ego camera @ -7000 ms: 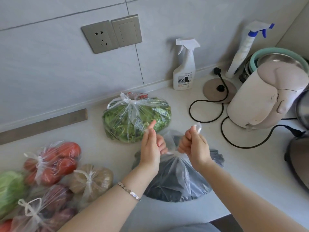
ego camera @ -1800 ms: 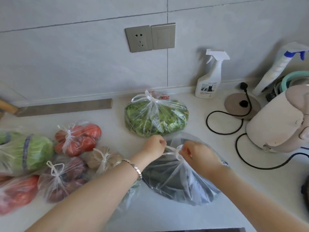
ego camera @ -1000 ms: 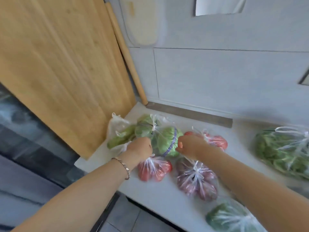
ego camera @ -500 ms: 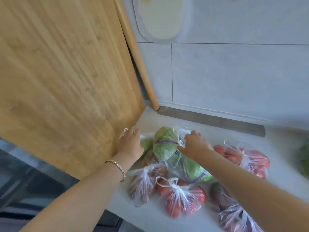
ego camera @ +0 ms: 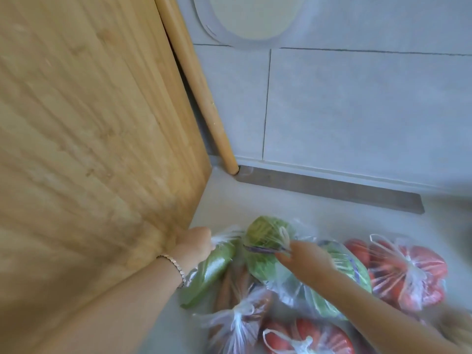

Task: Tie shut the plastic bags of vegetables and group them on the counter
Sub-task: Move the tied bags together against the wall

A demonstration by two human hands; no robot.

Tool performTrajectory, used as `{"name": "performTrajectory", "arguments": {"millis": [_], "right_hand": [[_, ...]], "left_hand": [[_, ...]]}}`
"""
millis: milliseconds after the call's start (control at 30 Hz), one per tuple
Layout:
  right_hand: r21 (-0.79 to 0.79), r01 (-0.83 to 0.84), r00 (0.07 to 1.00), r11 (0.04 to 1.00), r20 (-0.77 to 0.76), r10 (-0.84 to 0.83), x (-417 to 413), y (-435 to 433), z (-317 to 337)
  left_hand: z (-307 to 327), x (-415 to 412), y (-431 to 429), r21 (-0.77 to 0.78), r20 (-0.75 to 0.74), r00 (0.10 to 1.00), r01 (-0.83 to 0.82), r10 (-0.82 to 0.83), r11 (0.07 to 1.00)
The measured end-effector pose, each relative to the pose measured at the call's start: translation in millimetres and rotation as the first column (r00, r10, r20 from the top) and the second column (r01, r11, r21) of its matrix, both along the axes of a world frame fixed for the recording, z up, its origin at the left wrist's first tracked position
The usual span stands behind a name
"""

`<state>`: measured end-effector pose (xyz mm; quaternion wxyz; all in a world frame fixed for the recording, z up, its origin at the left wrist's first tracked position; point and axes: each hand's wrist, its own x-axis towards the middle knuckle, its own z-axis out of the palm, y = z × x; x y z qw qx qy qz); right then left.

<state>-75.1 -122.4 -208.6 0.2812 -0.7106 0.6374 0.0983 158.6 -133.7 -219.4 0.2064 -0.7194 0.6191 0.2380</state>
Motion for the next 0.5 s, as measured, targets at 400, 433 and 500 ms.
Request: {"name": "performTrajectory", "arguments": {"millis": [400, 433, 500], "right_hand": [[0.005, 0.518, 0.801, 0.856, 0.348, -0.486, 20, -54, 24], [-0.004, 0.544, 0.782, 0.839, 0.366, -0.505, 27, -62, 25], [-0.012, 0.577, 0.753, 0.817, 0.396, -0.526, 42, -82, 25]], "left_hand": [[32, 17, -78, -0.271, -0.119, 0.99, -0.103, 0.073, 0.957], [32, 18, -84, -0.275, -0.12, 0.99, -0.106, 0.075, 0.956], [26, 20, -96, -0.292, -0.104, 0.993, -0.091, 0.063, 0.952]]}}
